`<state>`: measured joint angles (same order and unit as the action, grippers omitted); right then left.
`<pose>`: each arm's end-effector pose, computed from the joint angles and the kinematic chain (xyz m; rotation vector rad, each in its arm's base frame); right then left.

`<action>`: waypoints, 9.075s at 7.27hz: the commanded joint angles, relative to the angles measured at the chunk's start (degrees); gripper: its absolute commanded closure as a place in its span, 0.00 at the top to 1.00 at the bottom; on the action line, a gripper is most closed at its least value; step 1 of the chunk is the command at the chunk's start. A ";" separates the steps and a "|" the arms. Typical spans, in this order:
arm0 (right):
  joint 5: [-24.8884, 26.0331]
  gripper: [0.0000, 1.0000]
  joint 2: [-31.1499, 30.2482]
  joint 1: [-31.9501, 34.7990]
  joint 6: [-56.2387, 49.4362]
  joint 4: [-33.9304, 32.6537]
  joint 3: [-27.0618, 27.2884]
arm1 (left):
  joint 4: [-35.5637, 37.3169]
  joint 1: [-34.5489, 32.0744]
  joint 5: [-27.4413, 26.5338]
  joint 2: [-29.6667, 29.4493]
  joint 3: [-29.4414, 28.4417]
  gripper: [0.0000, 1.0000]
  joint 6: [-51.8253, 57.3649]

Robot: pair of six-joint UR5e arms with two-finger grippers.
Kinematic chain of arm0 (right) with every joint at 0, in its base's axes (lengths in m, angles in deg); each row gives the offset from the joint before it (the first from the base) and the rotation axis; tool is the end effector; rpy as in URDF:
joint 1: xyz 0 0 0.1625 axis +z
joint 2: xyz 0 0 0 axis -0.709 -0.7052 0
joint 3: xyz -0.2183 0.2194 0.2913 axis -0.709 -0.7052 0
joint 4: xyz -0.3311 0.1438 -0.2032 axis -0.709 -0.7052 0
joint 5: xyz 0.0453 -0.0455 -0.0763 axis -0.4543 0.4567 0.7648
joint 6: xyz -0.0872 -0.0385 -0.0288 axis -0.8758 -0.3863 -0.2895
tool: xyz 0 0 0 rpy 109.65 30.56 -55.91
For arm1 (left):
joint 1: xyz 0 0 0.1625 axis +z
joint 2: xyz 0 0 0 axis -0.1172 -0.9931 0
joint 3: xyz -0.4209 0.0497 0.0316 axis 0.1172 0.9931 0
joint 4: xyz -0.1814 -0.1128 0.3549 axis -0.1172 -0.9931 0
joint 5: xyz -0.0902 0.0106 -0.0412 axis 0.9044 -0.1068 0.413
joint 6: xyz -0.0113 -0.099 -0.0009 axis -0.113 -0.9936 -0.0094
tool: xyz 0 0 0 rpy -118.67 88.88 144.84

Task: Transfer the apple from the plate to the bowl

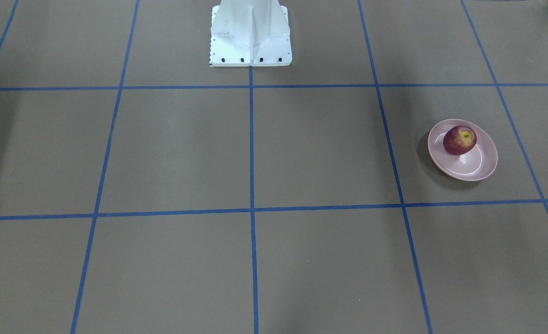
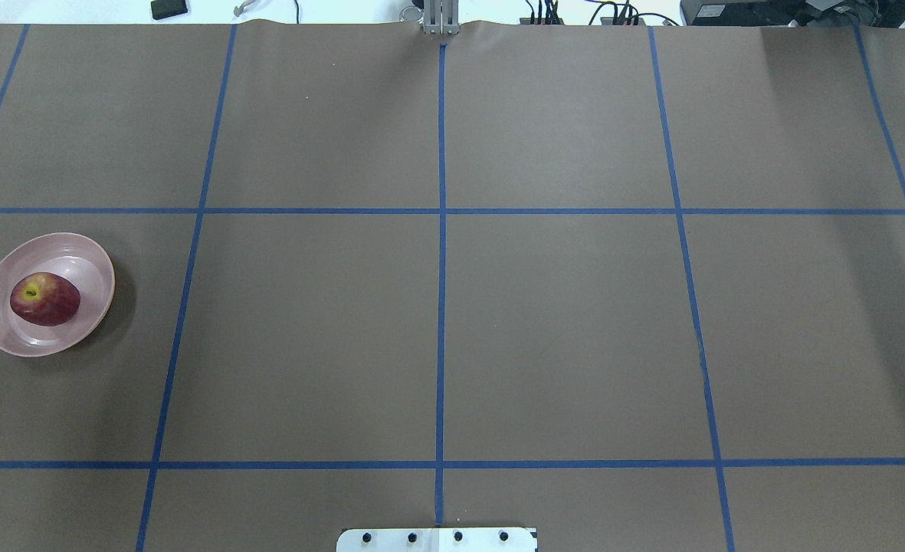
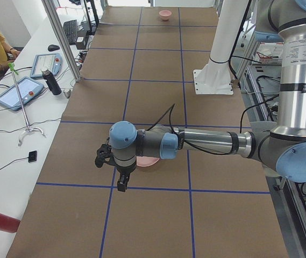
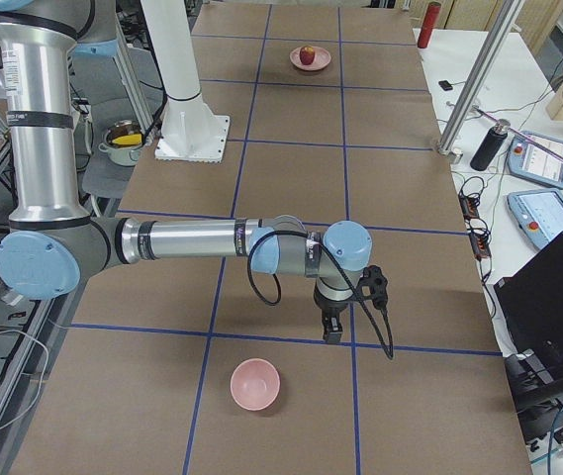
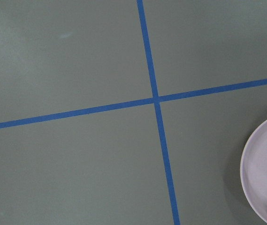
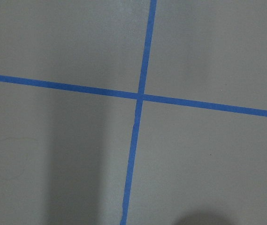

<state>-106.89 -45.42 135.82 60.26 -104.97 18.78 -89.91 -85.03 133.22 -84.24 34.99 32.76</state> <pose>0.0705 -0.4977 0.6310 0.0378 -0.7608 -0.1248 -0.0792 -0.4833 0.6232 0.1395 0.7560 0.1249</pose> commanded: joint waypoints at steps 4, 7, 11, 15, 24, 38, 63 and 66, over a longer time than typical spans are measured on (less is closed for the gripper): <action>0.09 1.00 -0.35 0.03 -0.26 0.00 -0.09 | -0.09 0.00 1.88 0.00 0.44 0.98 0.00; -0.44 1.00 -6.31 0.03 -0.35 19.78 -7.60 | -0.09 0.00 1.89 0.00 0.09 0.98 0.00; -0.97 0.99 -17.21 0.03 -0.97 31.45 -11.25 | -0.78 0.00 1.98 0.00 0.35 0.98 0.00; -0.35 0.77 -16.27 0.12 -1.06 31.47 -15.81 | -1.23 -0.09 1.98 0.00 0.44 0.98 0.00; 1.14 0.13 -13.45 3.02 -0.09 31.38 -21.80 | -1.32 0.00 1.98 0.00 0.44 0.98 0.00; -5.92 0.00 11.20 -22.41 67.94 28.92 5.61 | -1.23 0.00 1.98 0.09 0.44 0.98 0.00; 21.48 1.00 37.10 -51.25 98.12 13.36 3.95 | -2.88 0.09 1.98 -1.75 0.53 0.98 -0.17; 9.77 1.00 28.78 -33.51 72.79 11.88 2.90 | -9.37 0.09 2.16 -1.41 0.27 0.98 0.00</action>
<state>-93.71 -12.69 95.20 144.84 -91.94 22.30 -96.32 -84.94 135.30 -85.88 35.35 32.59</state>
